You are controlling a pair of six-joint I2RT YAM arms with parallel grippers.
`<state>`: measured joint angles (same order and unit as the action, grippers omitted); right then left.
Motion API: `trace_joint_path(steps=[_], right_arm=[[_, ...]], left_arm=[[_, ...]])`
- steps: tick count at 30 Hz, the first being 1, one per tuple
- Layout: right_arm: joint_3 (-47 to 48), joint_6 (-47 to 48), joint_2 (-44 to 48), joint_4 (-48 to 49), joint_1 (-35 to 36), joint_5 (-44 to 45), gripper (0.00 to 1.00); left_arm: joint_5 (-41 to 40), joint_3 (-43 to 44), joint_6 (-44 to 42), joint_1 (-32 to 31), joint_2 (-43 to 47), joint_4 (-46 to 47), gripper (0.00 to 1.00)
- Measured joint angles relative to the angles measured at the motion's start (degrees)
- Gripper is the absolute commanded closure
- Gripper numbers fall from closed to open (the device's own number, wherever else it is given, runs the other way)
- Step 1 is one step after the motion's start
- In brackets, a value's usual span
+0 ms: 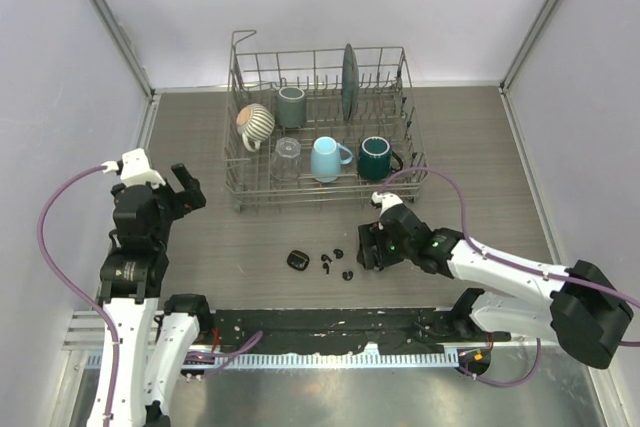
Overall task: Insert the wireless bluetooth earbuds into the charging case
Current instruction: Pick up the charging case at the center of the board.
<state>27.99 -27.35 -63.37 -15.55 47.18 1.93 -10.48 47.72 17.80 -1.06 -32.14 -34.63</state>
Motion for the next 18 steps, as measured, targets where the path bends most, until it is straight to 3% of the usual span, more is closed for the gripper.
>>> trace_joint_path(steps=[18], right_arm=[[0.70, -1.46, -2.25, -3.54, 7.10, 9.16, 0.33]], left_arm=[[0.00, 0.00, -0.04, 0.00, -1.14, -0.02, 0.00]])
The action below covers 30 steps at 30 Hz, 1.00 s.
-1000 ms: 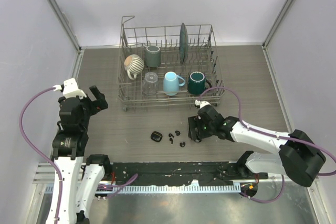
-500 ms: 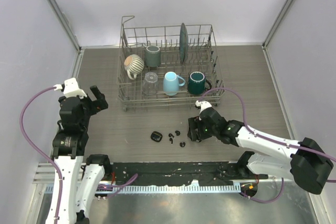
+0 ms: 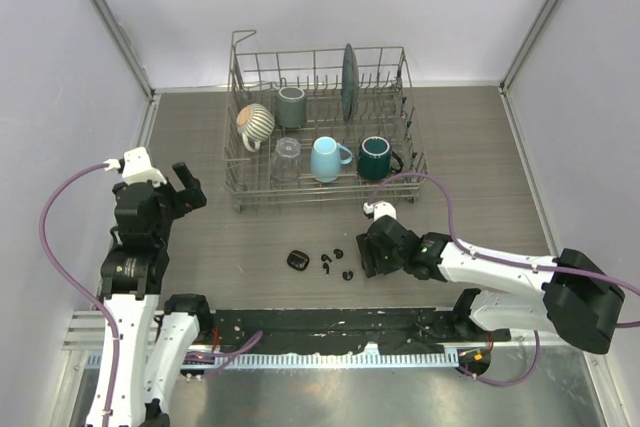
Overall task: Insert the wireless bluetooth earbuds into the charging case
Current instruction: Pick up the charging case at the center of the board.
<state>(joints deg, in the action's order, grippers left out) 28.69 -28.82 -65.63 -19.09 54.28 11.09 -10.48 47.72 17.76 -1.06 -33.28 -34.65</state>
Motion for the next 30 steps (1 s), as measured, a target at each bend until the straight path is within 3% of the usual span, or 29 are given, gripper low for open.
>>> trace_joint_path(steps=[7, 8, 9, 11, 24, 30], right_arm=[[1.55, -0.26, -2.82, -0.42, 0.52, 2.16, 0.40], [1.92, -0.26, -3.28, -0.50, 0.52, 2.40, 0.44], [2.23, -0.26, -3.65, -0.50, 0.52, 2.56, 0.55], [2.69, -0.13, -4.17, -0.76, 0.55, 2.84, 0.57], [3.30, -0.22, -4.96, -1.77, 0.63, 3.39, 0.40], [3.37, -0.04, -5.75, -2.58, 0.76, 3.21, 0.39]], left_arm=[[0.00, 0.00, -0.02, 0.00, -0.09, 0.00, 0.00], [0.00, 0.00, -0.02, 0.00, -0.09, 0.00, 0.00], [0.00, 0.00, -0.02, 0.00, -0.09, 0.00, 0.00], [0.00, 0.00, -0.02, 0.00, -0.09, -0.02, 0.00], [0.00, 0.00, 0.00, 0.00, -0.07, -0.07, 0.00], [0.00, 0.00, 0.02, 0.00, 0.13, -0.15, 0.00]])
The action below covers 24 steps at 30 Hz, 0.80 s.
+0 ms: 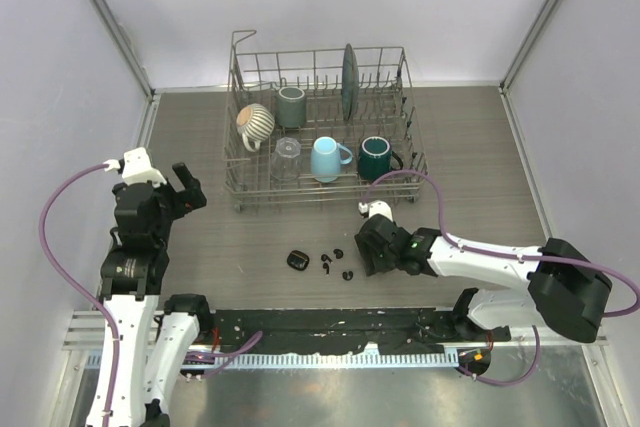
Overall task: Insert the wireless bluetooth earbuds into the charging case
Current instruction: Pick up the charging case at the center of the board.
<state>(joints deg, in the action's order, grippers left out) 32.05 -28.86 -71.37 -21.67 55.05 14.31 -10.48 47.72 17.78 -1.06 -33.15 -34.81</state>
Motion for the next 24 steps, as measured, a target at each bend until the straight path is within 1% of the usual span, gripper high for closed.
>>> trace_joint_path(steps=[2, 3, 4, 5, 6, 7, 8, 13, 18, 22, 24], right_arm=[[0.00, 0.02, -0.02, -0.13, 0.15, -0.04, 0.45], [0.00, 0.07, -0.02, -0.20, 0.24, -0.04, 0.55], [0.00, 0.11, -0.04, -0.28, 0.28, -0.04, 0.58], [0.04, 0.20, -0.13, -0.37, 0.33, 0.00, 0.65], [0.24, 0.22, -0.24, -0.57, 0.35, 0.04, 0.77], [0.37, 0.20, -0.35, -0.59, 0.37, 0.09, 0.82], [0.46, 0.33, -0.39, -0.68, 0.42, 0.22, 0.98], [0.52, 1.09, 1.09, -1.05, 0.52, 0.17, 0.99], [1.92, 3.08, 8.87, -1.95, 0.74, -0.87, 0.99], [4.72, 4.55, 14.60, -1.92, 0.74, -1.81, 0.99], [6.12, 5.22, 16.50, -1.79, 0.74, -1.92, 0.99]], left_arm=[[0.00, 0.00, 0.00, 0.00, 0.02, -0.02, 0.00], [0.00, 0.00, 0.00, 0.00, 0.04, -0.02, 0.00], [0.00, 0.00, 0.00, 0.00, 0.04, -0.02, 0.00], [0.00, 0.00, 0.00, 0.00, 0.04, -0.04, 0.00], [0.00, 0.00, 0.00, 0.00, 0.04, -0.04, 0.00], [0.00, 0.00, 0.00, 0.00, 0.07, -0.04, 0.00], [0.00, 0.00, 0.00, 0.00, 0.07, -0.04, 0.00], [0.02, 0.00, 0.02, 0.00, 1.18, -0.24, 0.00], [0.70, 0.20, 0.55, 0.00, 3.82, -0.28, 0.00], [3.61, 4.13, 0.98, 0.00, 3.61, -2.29, 0.00], [6.60, 7.98, 1.14, 0.00, 2.64, -2.67, 0.00]])
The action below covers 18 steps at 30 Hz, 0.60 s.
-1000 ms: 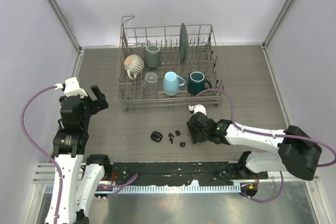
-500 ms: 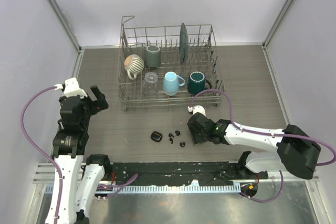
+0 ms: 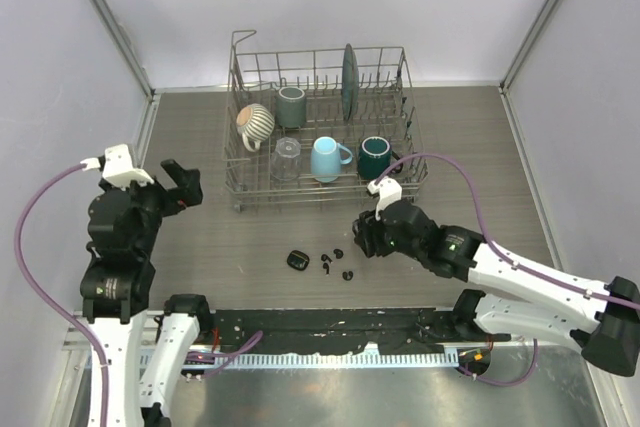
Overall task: Insert the wireless bluetooth earbuds into the charging case
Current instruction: Pick up the charging case at the center of the board.
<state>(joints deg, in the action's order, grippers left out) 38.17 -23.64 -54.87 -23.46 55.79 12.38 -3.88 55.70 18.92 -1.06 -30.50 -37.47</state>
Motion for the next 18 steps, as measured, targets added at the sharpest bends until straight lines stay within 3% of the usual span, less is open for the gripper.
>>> trace_joint_path(steps=[6, 18], right_arm=[[1.79, 3.65, 3.08, 1.49, 0.02, 1.14, 0.99], [-4.70, 16.06, 12.26, 11.76, 0.04, 5.73, 0.99]], left_arm=[[9.94, 8.61, 0.52, 0.00, -4.94, 1.18, 0.00], [24.37, 7.76, -1.44, 0.00, -9.44, 2.97, 0.00]])
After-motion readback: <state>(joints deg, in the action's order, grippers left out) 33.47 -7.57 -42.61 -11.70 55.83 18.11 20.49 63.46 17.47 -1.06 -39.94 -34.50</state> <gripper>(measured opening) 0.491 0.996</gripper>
